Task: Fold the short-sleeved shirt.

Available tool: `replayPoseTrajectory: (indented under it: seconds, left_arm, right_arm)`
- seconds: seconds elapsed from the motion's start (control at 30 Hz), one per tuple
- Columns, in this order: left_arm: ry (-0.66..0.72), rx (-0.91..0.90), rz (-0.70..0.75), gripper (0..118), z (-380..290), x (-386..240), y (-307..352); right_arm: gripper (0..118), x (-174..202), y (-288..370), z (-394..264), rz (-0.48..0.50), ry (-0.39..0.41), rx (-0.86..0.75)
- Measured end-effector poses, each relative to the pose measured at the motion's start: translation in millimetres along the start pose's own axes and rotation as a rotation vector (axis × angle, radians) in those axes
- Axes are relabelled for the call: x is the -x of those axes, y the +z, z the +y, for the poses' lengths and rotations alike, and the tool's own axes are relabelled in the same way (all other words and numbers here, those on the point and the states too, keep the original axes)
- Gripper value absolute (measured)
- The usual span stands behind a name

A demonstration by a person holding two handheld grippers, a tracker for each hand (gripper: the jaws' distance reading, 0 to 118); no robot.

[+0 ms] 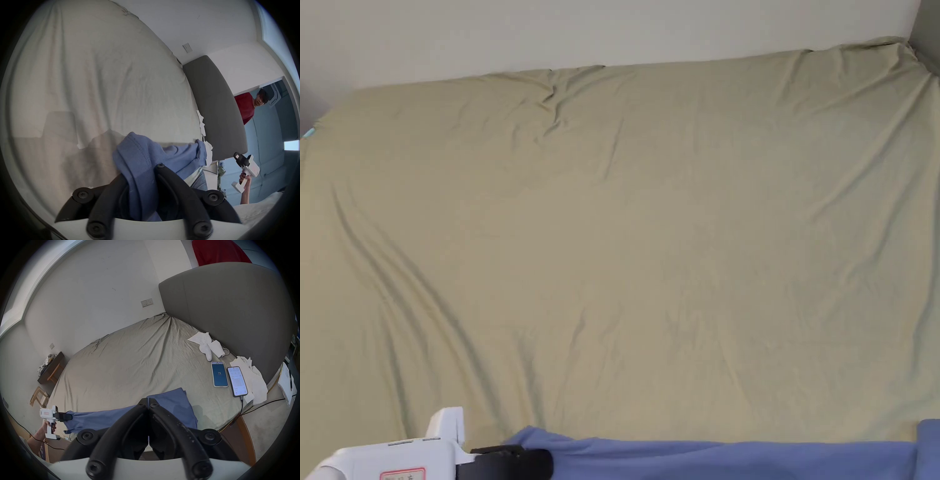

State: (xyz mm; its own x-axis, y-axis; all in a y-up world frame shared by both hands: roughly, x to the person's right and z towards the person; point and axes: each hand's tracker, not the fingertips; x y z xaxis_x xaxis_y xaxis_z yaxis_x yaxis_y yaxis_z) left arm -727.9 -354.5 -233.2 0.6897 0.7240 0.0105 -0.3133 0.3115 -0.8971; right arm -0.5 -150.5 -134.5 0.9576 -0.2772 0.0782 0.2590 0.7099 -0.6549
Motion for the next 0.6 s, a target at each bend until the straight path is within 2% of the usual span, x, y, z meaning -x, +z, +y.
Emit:
replayPoseTrajectory:
  seconds: [0.17,0.27,0.37,0.4,0.47,0.53,0.6]
  left_arm:
    - [0.079,-0.080,0.139,8,-2,22,66]
    - [0.160,-0.146,0.297,8,-9,34,117]
    - [0.128,-0.155,0.504,8,-15,24,149]
    - [0.051,-0.144,0.590,8,-16,10,151]
    - [0.055,-0.107,0.621,8,-21,-14,138]
    - [-0.019,-0.104,0.579,8,-24,-46,112]
    - [-0.045,-0.070,0.457,8,-25,-78,75]
  right_arm:
    - [0,-1,-3,2,0.008,0.011,-0.001]
    - [0,-3,-5,2,0.019,0.013,0.001]
    - [0,-3,-10,-1,0.030,0.018,0.008]
    - [0,-2,-12,-2,0.032,0.020,0.011]
    - [0,-3,-16,-5,0.053,0.014,0.020]
    - [0,-5,-19,-7,0.068,0.010,0.026]
    - [0,-5,-19,-8,0.075,0.011,0.026]
